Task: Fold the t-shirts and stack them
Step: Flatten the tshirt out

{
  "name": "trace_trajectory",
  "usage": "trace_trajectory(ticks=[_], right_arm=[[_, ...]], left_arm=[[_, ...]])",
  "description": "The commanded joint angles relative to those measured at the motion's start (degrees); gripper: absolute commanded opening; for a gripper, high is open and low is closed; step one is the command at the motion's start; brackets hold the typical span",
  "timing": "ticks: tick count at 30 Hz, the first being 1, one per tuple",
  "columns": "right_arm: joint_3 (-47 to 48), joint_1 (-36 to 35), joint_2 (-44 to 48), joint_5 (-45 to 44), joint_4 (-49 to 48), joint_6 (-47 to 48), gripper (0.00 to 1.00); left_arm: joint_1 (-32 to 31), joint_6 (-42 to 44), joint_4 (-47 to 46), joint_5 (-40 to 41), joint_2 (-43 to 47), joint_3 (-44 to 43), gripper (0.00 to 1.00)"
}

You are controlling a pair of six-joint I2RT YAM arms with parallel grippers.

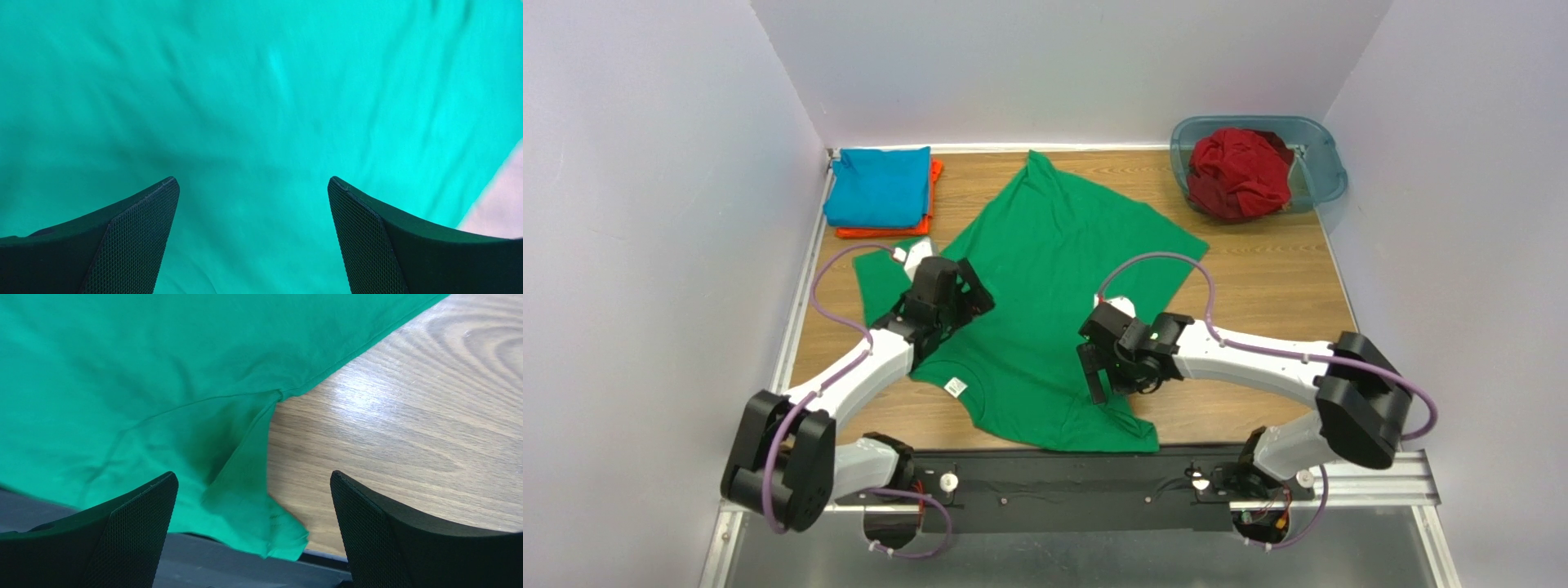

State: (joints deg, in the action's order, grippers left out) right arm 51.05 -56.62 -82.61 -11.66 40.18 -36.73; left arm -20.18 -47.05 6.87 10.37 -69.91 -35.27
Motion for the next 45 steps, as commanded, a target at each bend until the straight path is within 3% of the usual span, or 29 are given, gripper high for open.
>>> trace_trajectory(ticks=[1,6,11,21,26,30,36,41,45], right_arm=[[-1.5,-0.1,-2.8,-1.8,-0.9,0.1,1.00],[-2.5,0.9,-2.4,-7.3,0.7,-3.8,1.00],[-6.2,6.7,-1.2,-8.2,3.8,-3.9,1.00],[-6.8,15.2,5.8,-12.5,7.5,-4.2,1.00],[1.5,17.1,5.9,-14.5,6.3,-2.3,1.00],[10.3,19.2,-0.9,-14.6,-1.1,3.3,1.00],[29.1,27.2,-17.9,-3.9,-11.1,11.9,1.00],[45.2,32.6,-37.1,2.7,-11.8,14.4,1.00],[53.1,36.0,-46.1,4.8,-11.7,15.3,1.00]], left_arm=[[-3.9,-5.4,-1.9,-3.5,2.6,5.5,0.98],[-5.0,-5.8,-2.0,-3.3,-1.6,7.3,0.98],[-5.0,-5.4,3.1,0.3,-6.3,4.8,0.98],[-5.0,-7.8,8.6,3.5,-1.5,5.5,0.98],[-5.0,-8.1,11.4,4.0,1.9,2.9,0.98],[-5.0,-7.8,13.3,6.3,4.9,0.6,0.98],[-2.4,-5.5,10.4,8.1,5.9,-0.2,0.98],[6.3,-2.6,5.9,5.5,1.0,0.2,0.98],[9.0,-1.7,4.5,6.0,-3.3,-1.6,0.98]])
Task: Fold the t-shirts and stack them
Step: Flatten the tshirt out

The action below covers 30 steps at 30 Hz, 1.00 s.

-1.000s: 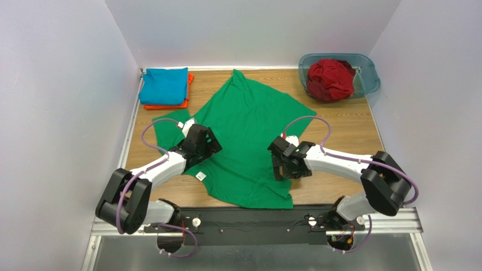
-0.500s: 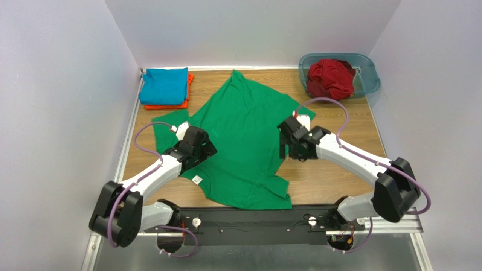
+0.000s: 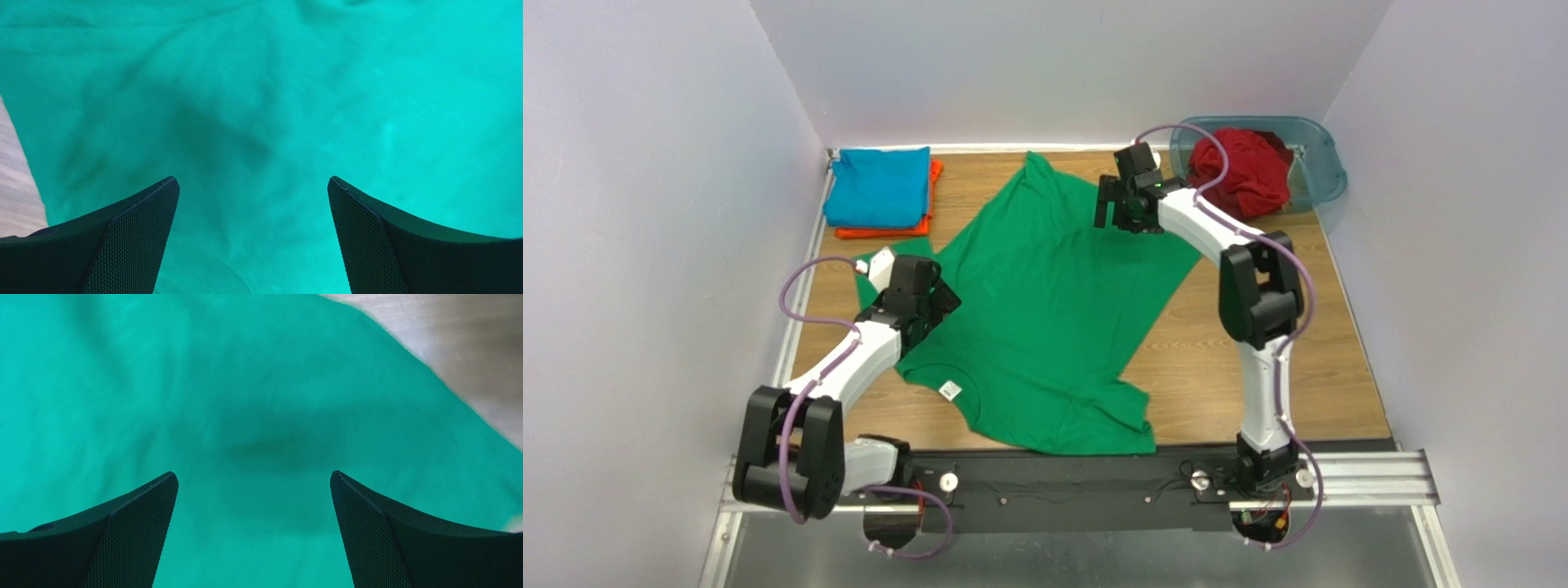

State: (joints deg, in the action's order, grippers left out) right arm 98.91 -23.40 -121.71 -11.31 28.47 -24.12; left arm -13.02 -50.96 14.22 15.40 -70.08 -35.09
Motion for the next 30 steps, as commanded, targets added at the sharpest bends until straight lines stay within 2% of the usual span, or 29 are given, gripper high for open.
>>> trace_trajectory(ticks=[1,4,8,13,17,22,27,30], right_arm=[[6.1,3.6,-8.1,5.0,0.0,3.1,1.00],[5.6,4.3,-10.0,3.9,0.0,4.2,1.00],[-0.8,5.1,-8.2,3.1,-0.1,3.4,1.00],[-14.8,5.4,-1.8,2.7,-0.3,-0.4,1.00],[-27.1,5.4,6.6,1.5,-1.0,-4.1,1.00],[-43.6,5.4,21.3,2.4,-3.2,-10.6,1.00],[-61.0,5.2,34.9,5.7,-3.9,-14.4,1.00],[-66.2,5.1,42.9,10.9,-3.9,-15.3,1.00]], left_arm=[[2.1,2.4,-3.2,0.7,-4.0,-2.2,0.98],[3.0,2.7,-5.0,0.2,-8.2,-4.0,0.98],[3.2,3.5,-5.5,-1.0,-15.2,-7.9,0.98],[3.0,4.6,-6.0,-3.1,-20.9,-12.2,0.98],[1.4,5.9,-6.0,-4.3,-26.1,-17.5,0.98],[-4.0,8.7,-5.7,-4.8,-32.7,-25.4,0.98],[-7.8,11.3,-2.3,-4.5,-44.9,-40.8,0.98],[-9.6,12.8,0.6,-4.9,-51.5,-51.6,0.98]])
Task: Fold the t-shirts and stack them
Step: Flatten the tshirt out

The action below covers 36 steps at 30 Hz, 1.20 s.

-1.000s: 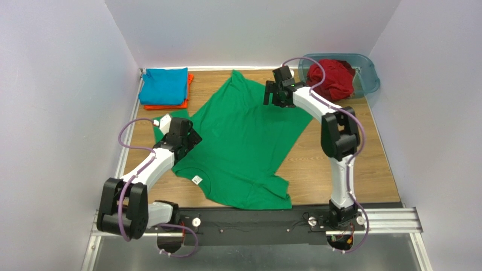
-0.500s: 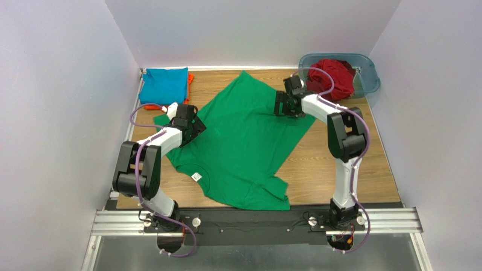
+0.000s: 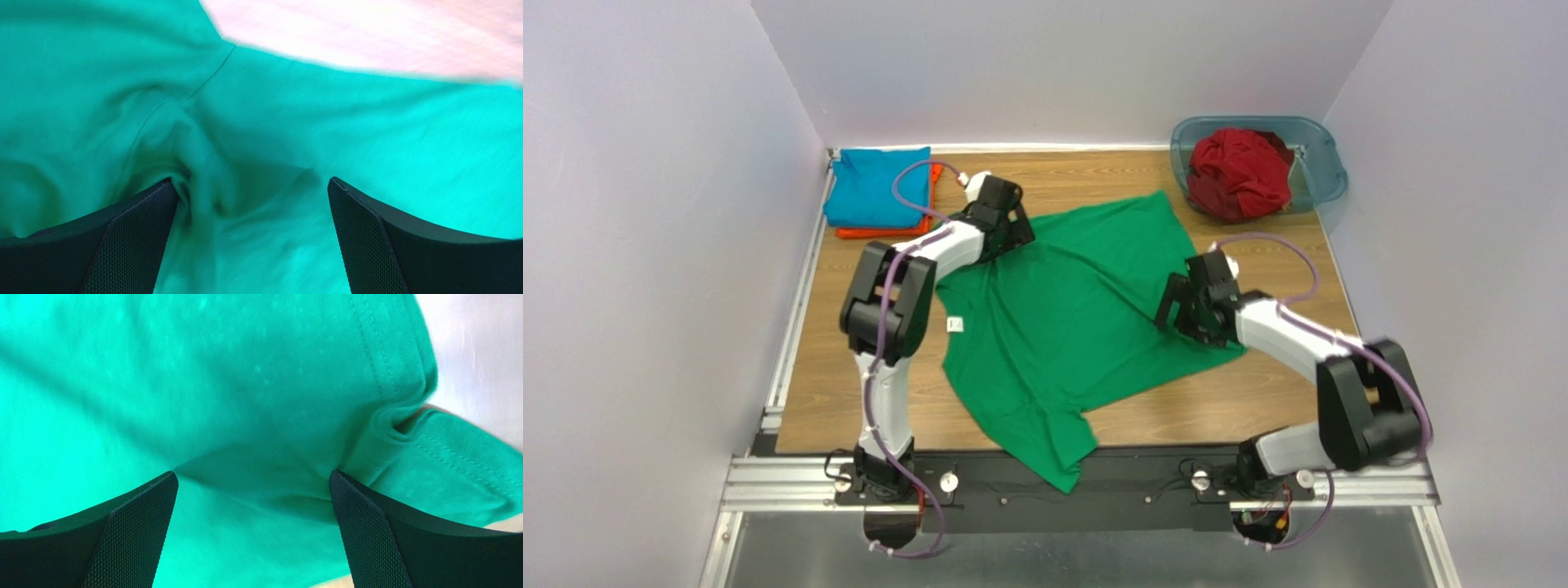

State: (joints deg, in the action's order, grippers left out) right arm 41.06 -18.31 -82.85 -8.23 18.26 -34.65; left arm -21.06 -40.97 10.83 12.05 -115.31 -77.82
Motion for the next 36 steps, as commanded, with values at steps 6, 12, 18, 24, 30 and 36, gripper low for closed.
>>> trace_trajectory(ticks=[6,12,18,24,30,36], right_arm=[[-14.6,-0.9,11.9,14.0,6.5,-5.6,1.00],[-13.1,-1.4,12.8,14.8,6.8,-2.7,1.00],[-6.5,-1.4,12.5,11.6,9.1,0.0,1.00],[0.5,-1.4,11.7,5.7,10.1,0.5,1.00],[6.2,-1.2,6.8,0.2,10.0,1.2,1.00],[10.2,-1.1,1.9,-3.6,10.0,1.3,1.00]], left_arm=[[-3.1,8.4,5.9,-4.2,-17.7,-29.3,0.98],[-3.8,15.7,7.2,-9.8,-25.1,-43.2,0.98],[-3.8,18.2,10.2,3.2,-16.5,-37.4,0.98],[-3.8,15.5,2.1,0.7,2.6,-11.3,0.98],[-3.8,10.1,-6.3,-2.6,15.9,11.3,0.98],[-3.9,5.9,-6.2,-7.8,16.5,19.1,0.98]])
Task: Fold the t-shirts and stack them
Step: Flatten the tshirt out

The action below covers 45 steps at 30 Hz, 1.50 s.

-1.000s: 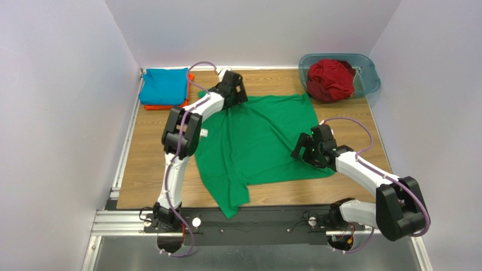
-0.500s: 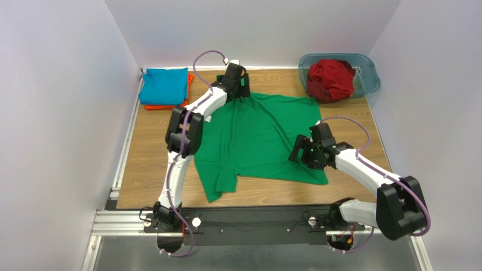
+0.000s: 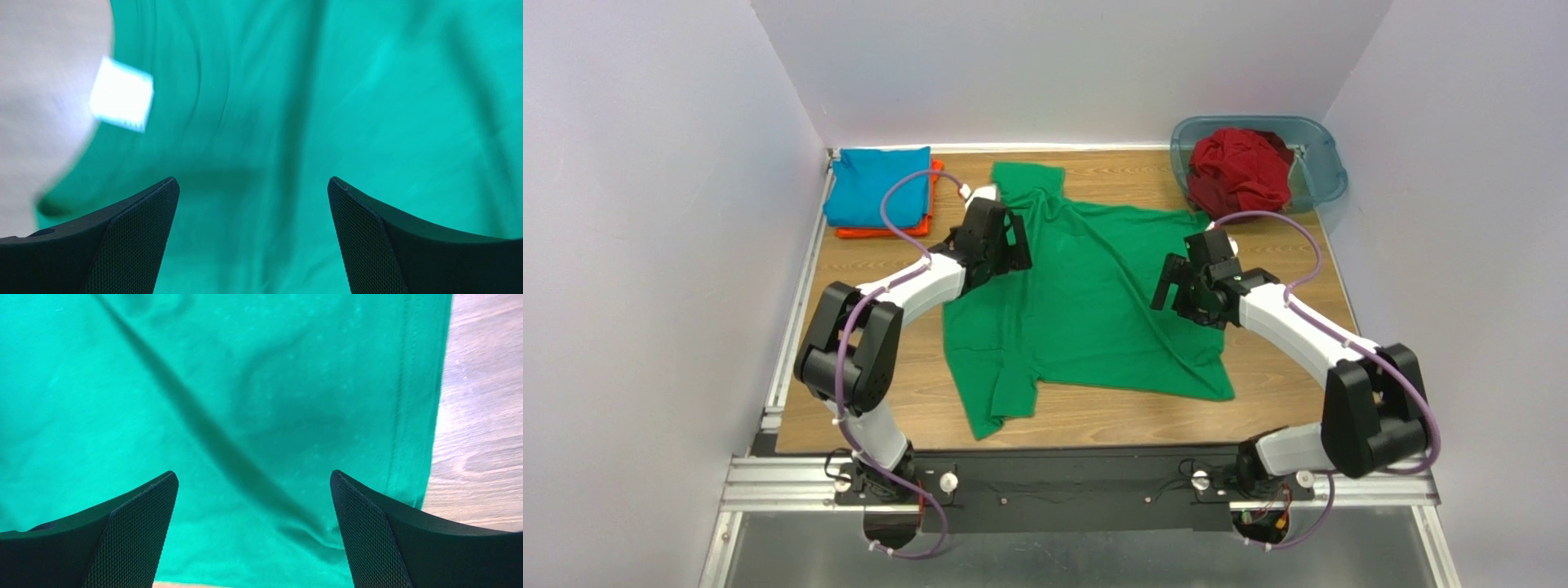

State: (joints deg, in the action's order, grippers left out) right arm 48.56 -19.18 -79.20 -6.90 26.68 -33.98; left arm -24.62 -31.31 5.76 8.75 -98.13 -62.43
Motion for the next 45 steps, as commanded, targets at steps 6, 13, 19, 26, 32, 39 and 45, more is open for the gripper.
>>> trace_trajectory(ticks=[6,13,19,26,32,39,45], right_arm=[[2.8,-0.2,-2.2,-6.5,1.6,0.7,1.00],[1.7,-0.2,-1.1,-7.4,1.7,0.8,1.00],[1.7,-0.2,-1.0,-7.0,1.6,1.1,1.00],[3.3,-0.2,-1.8,-5.3,1.5,1.8,1.00],[8.7,-0.2,-4.5,-4.4,1.4,2.4,1.00],[18.2,-0.2,-13.0,-5.2,0.1,4.7,1.00],[29.8,0.9,-25.8,-3.1,-1.1,8.0,1.00]], left_arm=[[-0.3,-6.1,-0.6,-2.9,1.0,10.5,0.98],[-0.3,-12.3,9.0,2.8,4.0,17.9,0.98],[-0.3,-19.0,15.2,7.3,16.4,25.7,0.98],[0.4,-21.8,24.0,13.1,25.3,22.0,0.98],[0.4,-14.6,19.8,14.6,24.8,13.6,0.98],[1.6,-7.7,10.0,16.4,15.8,0.2,0.98],[6.3,-0.6,1.8,8.3,4.6,-7.9,0.98]])
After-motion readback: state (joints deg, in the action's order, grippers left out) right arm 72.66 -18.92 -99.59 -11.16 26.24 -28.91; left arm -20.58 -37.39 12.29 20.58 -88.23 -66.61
